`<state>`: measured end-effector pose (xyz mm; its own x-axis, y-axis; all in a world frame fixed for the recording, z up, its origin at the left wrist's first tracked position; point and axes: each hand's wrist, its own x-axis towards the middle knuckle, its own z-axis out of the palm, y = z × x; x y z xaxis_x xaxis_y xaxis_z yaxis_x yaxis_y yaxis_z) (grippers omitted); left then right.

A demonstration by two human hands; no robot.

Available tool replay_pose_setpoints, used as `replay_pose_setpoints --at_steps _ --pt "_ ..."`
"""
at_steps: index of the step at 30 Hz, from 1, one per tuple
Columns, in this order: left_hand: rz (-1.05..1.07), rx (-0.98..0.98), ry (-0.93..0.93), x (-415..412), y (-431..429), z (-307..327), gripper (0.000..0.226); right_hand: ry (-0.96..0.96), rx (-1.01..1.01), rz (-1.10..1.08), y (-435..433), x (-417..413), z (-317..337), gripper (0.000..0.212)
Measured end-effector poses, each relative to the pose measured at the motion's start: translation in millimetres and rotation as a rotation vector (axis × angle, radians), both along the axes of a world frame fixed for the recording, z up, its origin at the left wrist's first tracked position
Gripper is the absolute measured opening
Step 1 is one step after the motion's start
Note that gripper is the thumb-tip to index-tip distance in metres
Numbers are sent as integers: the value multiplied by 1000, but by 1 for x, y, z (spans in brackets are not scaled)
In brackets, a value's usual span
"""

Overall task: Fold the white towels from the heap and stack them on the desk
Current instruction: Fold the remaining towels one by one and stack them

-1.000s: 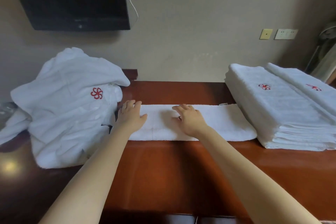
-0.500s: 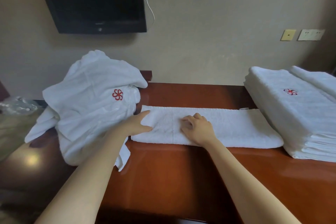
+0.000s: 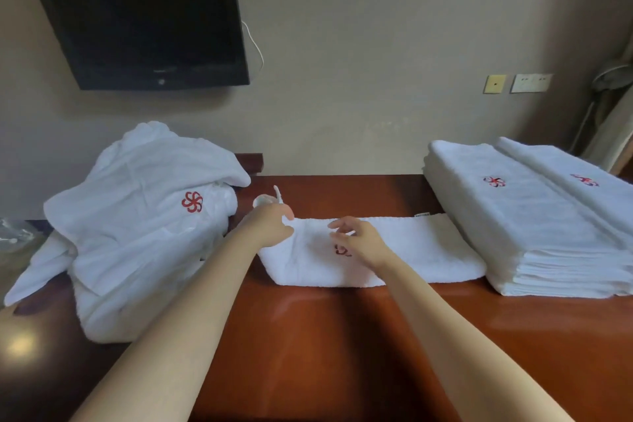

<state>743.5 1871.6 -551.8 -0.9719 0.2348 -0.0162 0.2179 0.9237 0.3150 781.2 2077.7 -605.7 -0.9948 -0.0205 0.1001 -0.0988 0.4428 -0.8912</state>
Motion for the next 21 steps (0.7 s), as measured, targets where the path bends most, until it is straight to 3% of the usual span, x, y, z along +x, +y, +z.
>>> replay_pose_setpoints --at_steps 5,9,13,18,21 --pt "-108 -228 -51 9 54 11 35 45 211 -132 84 7 22 20" --pt "-108 -313 -89 11 78 4 51 -68 542 -292 153 12 18 38" --pt "-54 -426 -178 9 82 -20 69 -184 752 -235 164 16 -3 44" --pt "-14 -487 -85 7 69 -31 72 -153 780 -202 153 19 -10 39" --pt "-6 -503 -83 3 48 -30 70 -99 593 -195 157 23 -7 34"
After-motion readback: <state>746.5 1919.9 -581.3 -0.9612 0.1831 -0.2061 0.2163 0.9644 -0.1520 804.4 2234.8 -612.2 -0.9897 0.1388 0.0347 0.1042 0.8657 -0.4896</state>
